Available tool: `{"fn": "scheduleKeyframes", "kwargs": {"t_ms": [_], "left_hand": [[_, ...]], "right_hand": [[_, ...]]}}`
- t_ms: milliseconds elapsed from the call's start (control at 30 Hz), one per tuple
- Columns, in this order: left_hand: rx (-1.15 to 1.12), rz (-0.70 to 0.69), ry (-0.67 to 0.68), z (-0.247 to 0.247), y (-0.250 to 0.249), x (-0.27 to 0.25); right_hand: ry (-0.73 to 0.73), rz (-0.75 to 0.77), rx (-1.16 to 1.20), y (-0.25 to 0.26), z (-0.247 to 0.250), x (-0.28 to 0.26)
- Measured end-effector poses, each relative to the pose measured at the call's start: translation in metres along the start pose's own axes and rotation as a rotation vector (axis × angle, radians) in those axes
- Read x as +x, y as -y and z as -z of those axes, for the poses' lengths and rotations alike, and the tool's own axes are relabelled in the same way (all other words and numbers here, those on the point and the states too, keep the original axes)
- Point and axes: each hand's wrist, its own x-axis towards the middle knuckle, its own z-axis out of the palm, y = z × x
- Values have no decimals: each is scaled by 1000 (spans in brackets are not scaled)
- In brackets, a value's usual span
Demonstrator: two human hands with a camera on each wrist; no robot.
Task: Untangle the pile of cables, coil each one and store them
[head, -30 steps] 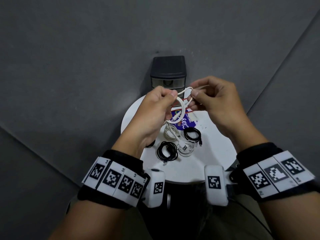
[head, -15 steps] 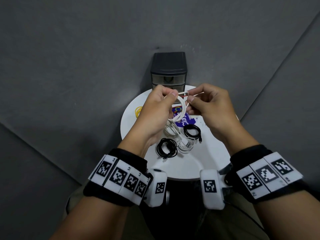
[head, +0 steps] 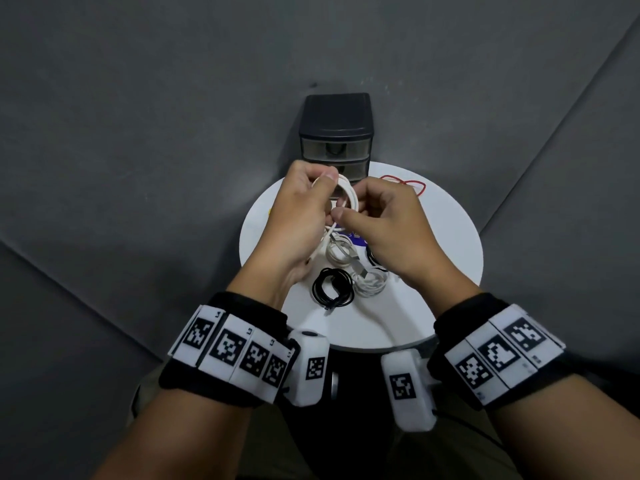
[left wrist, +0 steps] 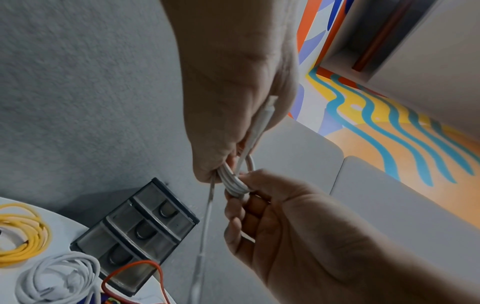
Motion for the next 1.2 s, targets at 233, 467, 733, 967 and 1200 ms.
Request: {"fn": "scheduleKeyframes", "kwargs": {"t_ms": [233, 467, 733, 967, 1200], "left_hand": [[0, 21, 34, 6, 6, 1], [-94, 9, 16, 11, 2, 9], [29, -27, -83, 17, 5, 23], [31, -31, -20, 7, 4, 20], [-318, 86, 99, 5, -5, 8]], "right_hand": [[201, -49, -8, 7, 12, 4], [455, -230, 2, 6, 26, 7], [442, -117, -486, 19, 19, 11], [232, 87, -438, 53, 18, 28], [170, 114, -251, 42, 11, 22]]}}
